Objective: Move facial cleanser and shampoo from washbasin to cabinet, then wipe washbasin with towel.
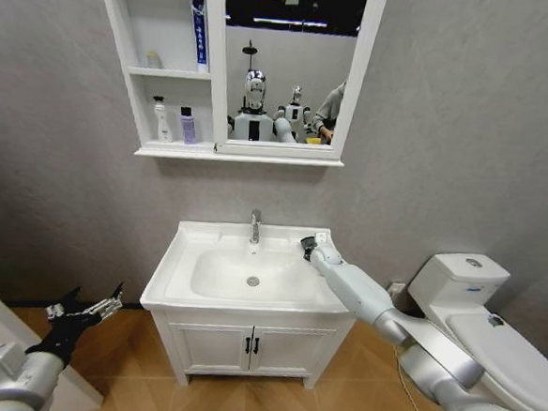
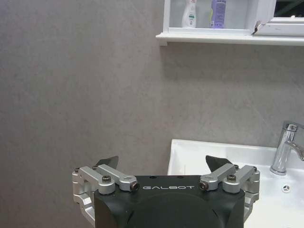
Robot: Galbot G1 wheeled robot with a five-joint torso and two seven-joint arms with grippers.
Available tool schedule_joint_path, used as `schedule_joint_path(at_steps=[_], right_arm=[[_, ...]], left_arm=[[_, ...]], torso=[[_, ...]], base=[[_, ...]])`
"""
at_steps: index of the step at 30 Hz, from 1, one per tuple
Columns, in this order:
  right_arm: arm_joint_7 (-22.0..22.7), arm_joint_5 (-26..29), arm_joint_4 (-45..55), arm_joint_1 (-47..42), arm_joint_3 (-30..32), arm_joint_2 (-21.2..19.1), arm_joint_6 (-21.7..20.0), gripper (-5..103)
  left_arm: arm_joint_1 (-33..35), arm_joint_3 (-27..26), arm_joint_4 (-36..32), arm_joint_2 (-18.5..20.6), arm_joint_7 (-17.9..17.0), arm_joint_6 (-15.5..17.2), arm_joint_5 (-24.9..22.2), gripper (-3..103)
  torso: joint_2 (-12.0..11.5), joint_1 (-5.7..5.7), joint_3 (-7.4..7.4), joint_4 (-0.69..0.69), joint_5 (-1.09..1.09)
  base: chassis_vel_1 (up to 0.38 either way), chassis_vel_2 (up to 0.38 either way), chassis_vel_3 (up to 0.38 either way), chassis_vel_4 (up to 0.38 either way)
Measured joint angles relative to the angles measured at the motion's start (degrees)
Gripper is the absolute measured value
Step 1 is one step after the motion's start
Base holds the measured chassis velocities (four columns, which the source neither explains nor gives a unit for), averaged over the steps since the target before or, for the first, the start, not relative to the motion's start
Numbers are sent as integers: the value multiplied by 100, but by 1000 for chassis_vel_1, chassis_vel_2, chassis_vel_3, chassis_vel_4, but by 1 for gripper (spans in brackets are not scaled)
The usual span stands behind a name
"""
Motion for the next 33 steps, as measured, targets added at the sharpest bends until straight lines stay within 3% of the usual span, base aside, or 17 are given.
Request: schedule_joint_path(at_steps=[4,6,13,18,24,25,28,33], right_arm=[[4,25,65,-28,9,-41,-35,1],[3,42,78,-30,11,-43,-47,7],[104,71,88,-15,10,-49,-51,33],[166,141,206,-15,2,-196,-90,49],[226,257,508,-33,2,-458,-149,77],[226,257,508,-33,2,-458,-149,77],[233,277,653,-38,1,-568,-160,92],[199,207,755,-62,-36,-652,-155,100]], left_arm=[[0,0,0,0,0,0,0,100],[0,0,0,0,0,0,0,100],[0,0,0,0,0,0,0,100],[0,0,0,0,0,0,0,100],[0,0,0,0,0,0,0,100],[0,0,0,0,0,0,0,100],[0,0,0,0,0,0,0,100],[0,0,0,0,0,0,0,100]], torso=[[0,0,0,0,-1],[0,0,0,0,0],[0,0,0,2,0],[0,0,0,1,0],[0,0,0,1,0],[0,0,0,1,0],[0,0,0,1,0],[0,0,0,1,-1]], base=[[0,0,0,0],[0,0,0,0],[0,0,0,0],[0,0,0,0],[0,0,0,0],[0,0,0,0],[0,0,0,0],[0,0,0,0]])
